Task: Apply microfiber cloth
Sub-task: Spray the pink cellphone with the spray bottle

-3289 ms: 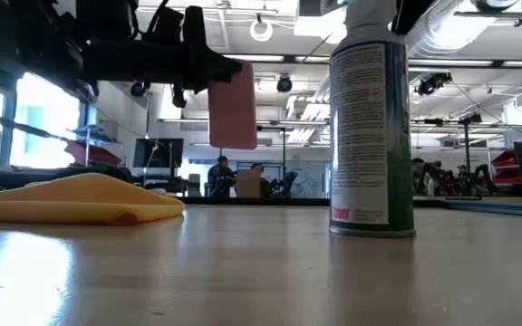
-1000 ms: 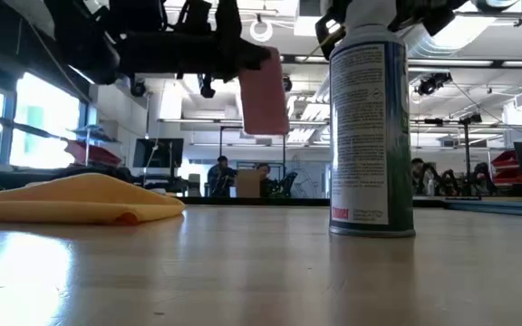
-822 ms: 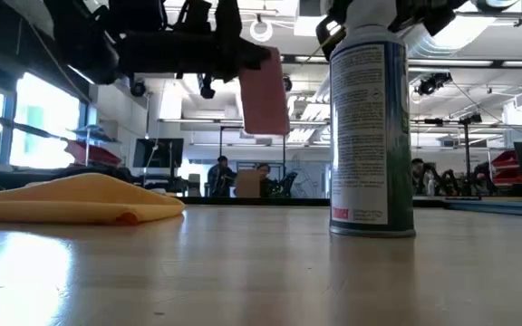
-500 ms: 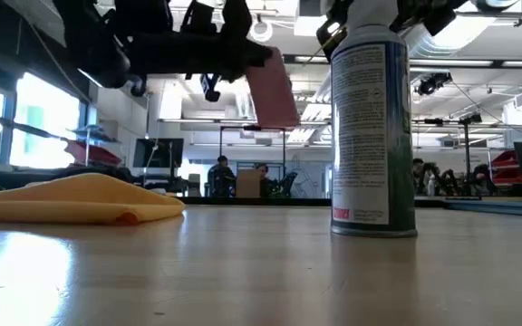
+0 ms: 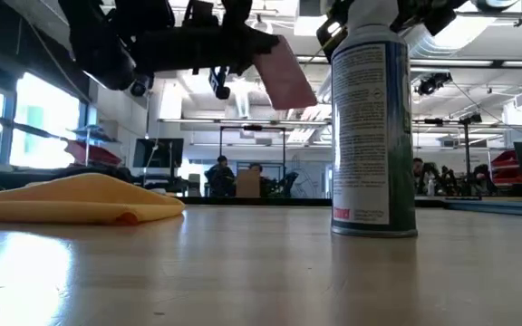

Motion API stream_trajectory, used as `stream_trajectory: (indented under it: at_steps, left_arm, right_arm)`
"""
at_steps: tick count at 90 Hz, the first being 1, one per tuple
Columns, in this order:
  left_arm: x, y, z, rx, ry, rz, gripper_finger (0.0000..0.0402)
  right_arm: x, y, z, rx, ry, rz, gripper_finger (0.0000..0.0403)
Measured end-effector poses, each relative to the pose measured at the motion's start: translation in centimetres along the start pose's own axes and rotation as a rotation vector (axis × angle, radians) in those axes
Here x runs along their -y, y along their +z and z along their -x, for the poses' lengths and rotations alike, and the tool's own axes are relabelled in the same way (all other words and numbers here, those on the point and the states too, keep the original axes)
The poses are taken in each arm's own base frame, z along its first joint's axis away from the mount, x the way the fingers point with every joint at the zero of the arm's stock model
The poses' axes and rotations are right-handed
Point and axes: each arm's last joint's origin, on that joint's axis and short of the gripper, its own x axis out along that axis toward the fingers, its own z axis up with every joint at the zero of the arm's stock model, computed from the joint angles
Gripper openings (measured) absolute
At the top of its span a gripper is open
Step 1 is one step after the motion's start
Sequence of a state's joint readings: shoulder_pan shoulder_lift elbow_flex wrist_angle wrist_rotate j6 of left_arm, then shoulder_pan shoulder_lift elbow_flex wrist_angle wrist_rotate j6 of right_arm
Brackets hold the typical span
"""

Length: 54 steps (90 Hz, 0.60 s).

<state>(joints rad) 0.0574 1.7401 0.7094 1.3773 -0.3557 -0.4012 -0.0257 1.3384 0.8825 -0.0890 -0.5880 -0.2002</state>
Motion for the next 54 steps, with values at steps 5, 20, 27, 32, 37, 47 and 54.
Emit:
stream_trajectory:
  at_steps: [5,20,27,32,37,47,54]
  left_arm:
    - [0.02,0.0,0.01,-0.001,-0.002,0.04,0.0015]
    - [-0.13,0.06,-0.02,0.012,0.023,0.131,0.0015]
    - [-0.13,0.08,-0.01,0.015,0.022,0.138,0.0015]
    - [-0.12,0.09,-0.01,0.016,0.022,0.139,0.0015]
    - [-0.16,0.03,0.0,0.014,0.032,0.136,0.0015]
    - [-0.44,-0.32,0.02,-0.007,0.087,0.11,0.0015]
    - [-0.65,-0.66,0.06,-0.029,0.127,0.104,0.0015]
  right_arm:
    - [-0.01,-0.03,0.0,-0.003,0.001,0.006,0.0]
    - [-0.02,-0.1,0.0,-0.009,0.002,0.022,0.0]
    - [-0.02,-0.14,0.0,-0.013,0.002,0.039,0.0]
    - [-0.02,-0.14,0.0,-0.014,-0.002,0.047,0.0]
    - [-0.03,-0.16,0.0,-0.016,-0.002,0.057,0.0]
    - [-0.02,-0.18,0.0,-0.017,-0.004,0.06,0.0]
    - [-0.02,-0.19,0.0,-0.019,-0.004,0.06,0.0]
